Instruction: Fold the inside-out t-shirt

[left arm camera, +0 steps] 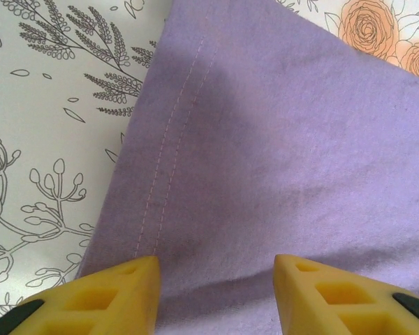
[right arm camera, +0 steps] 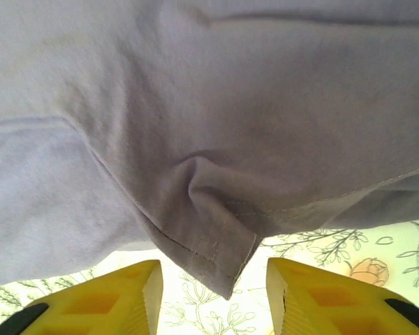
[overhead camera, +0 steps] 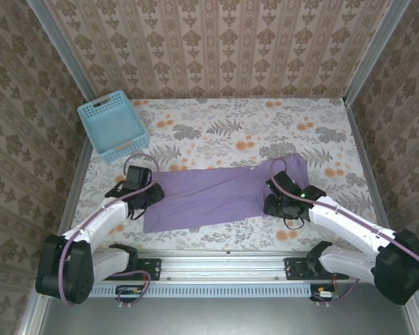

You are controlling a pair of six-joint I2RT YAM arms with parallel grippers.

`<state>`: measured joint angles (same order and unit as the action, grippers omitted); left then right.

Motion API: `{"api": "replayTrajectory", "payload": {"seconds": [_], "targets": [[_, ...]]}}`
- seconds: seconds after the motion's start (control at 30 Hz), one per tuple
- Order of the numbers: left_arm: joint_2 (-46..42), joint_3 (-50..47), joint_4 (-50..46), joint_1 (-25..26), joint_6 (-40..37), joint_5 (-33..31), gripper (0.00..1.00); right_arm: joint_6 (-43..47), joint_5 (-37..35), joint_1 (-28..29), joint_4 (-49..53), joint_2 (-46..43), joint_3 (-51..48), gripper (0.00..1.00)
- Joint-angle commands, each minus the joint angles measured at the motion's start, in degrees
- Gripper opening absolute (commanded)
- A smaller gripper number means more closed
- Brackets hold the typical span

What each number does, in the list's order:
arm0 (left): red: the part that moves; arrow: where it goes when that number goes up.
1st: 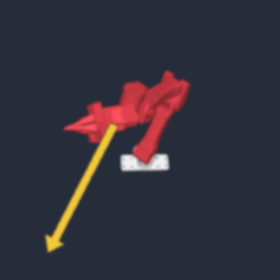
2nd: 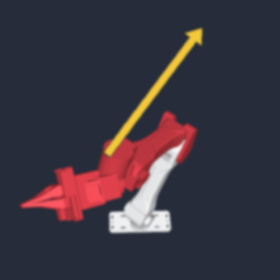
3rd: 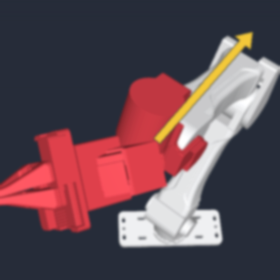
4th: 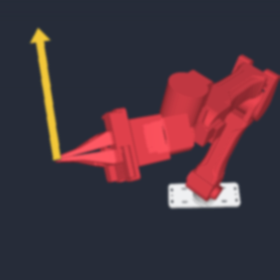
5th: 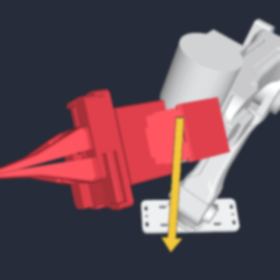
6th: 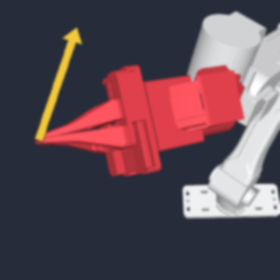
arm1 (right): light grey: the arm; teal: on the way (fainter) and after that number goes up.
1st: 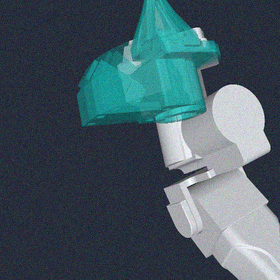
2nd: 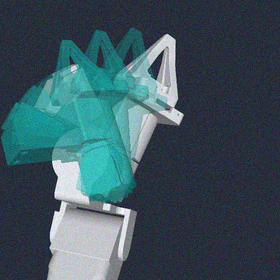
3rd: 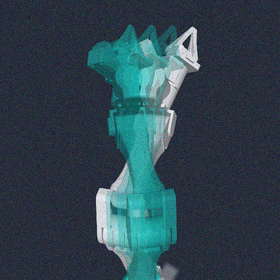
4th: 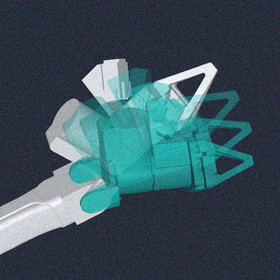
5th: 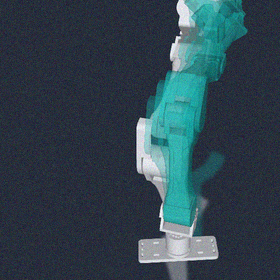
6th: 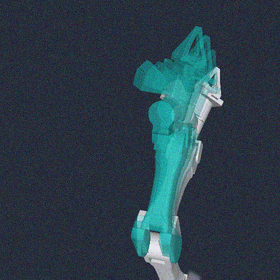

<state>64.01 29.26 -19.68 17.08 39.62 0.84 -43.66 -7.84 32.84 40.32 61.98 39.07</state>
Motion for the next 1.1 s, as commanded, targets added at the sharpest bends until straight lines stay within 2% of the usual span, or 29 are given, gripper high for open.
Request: {"api": "replayTrajectory", "payload": {"seconds": [0.0,0.23,0.47,0.7,0.77,0.8,0.97,1.07], "targets": [[0.2,2.5,-1.7,0.1,-2.5,0.0,0.46,3.8,-5.3,-2.9,4.7,-1.8,4.2,0.47],[2.5,6.1,-1.2,4.4,-3.2,-1.2,0.43,4.2,3.2,-15.1,-3.4,1.3,-0.7,0.46],[8.2,4.0,3.0,0.7,-1.7,1.1,0.44,0.4,8.7,-23.5,-9.2,6.4,-6.8,0.41],[8.8,2.3,3.9,-2.8,-1.3,2.2,0.44,0.3,9.3,-28.8,-6.9,2.3,-8.1,0.20],[8.3,2.8,3.2,-2.8,-1.5,2.1,0.43,0.9,8.0,-29.0,-5.0,0.3,-6.9,0.19],[7.9,3.3,2.7,-2.7,-1.8,2.2,0.44,1.3,7.6,-29.0,-4.3,-0.7,-6.2,0.20],[6.1,6.9,-0.7,-0.6,-2.7,0.0,0.44,5.4,2.8,-29.0,0.1,-3.7,0.5,0.44],[5.8,9.4,-1.6,1.4,-3.1,-0.5,0.45,9.0,1.7,-29.0,-2.7,-2.5,3.8,0.56]]}}
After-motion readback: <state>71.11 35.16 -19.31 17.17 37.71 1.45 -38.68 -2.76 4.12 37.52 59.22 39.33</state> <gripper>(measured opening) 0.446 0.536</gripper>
